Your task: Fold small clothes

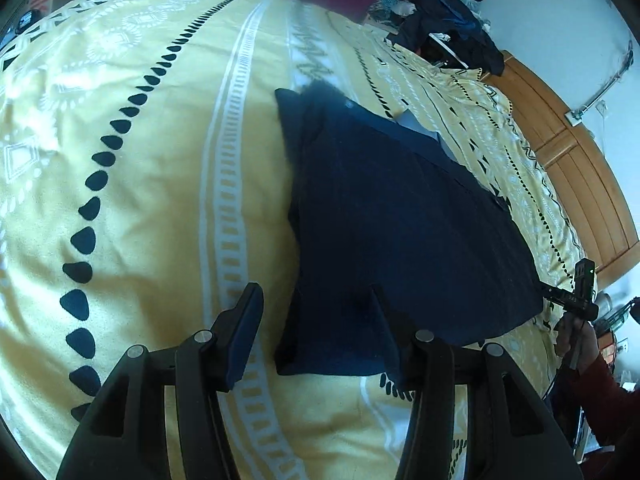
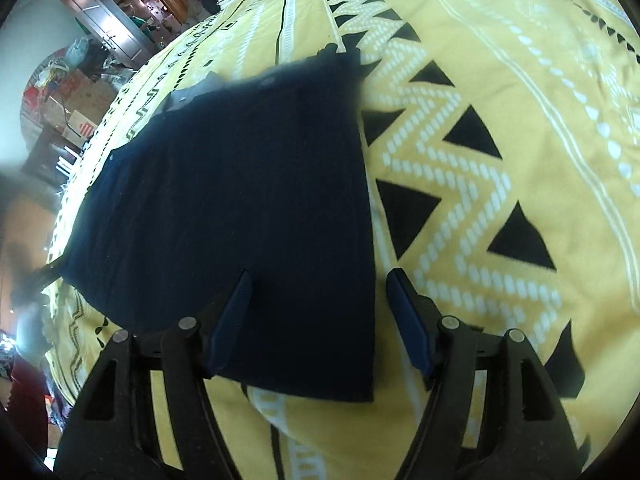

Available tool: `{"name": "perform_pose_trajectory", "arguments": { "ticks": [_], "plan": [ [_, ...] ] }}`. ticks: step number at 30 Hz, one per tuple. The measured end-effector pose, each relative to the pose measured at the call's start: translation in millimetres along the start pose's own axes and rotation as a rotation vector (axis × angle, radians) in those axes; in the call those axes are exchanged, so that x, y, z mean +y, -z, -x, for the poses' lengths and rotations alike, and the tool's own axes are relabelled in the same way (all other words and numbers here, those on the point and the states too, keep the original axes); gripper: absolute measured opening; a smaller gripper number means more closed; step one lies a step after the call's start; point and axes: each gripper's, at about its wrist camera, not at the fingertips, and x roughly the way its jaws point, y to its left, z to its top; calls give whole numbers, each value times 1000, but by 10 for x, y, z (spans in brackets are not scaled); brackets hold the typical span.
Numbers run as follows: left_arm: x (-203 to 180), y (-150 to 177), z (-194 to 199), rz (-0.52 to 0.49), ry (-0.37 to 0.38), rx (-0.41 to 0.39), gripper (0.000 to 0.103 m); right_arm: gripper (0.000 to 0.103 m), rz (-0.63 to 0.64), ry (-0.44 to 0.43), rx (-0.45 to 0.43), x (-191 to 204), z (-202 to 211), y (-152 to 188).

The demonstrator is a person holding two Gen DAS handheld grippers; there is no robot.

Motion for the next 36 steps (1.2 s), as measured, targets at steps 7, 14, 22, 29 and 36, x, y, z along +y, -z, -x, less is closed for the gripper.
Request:
{"name": "perform_pose_trajectory", "arguments": {
  "ticks": [7,14,22,29,36],
  "plan": [
    [-241,-134,-119,-62,59,-6,50,40,14,1,-33,103,66,20],
    [-241,-143,-106,-51,91,-30,40,25,14,39,-82,82,139,68],
    [-248,-117,-181,-35,149,-16,40,7,-91,-77,-55,-93,35,90],
    [-84,-39,-183,60,86,81,6,1,-161,-183,-51,-358,248,302],
    [-4,121,-214,69,128,88,5,2,-164,-161,-11,-378,46,222]
  ]
}}
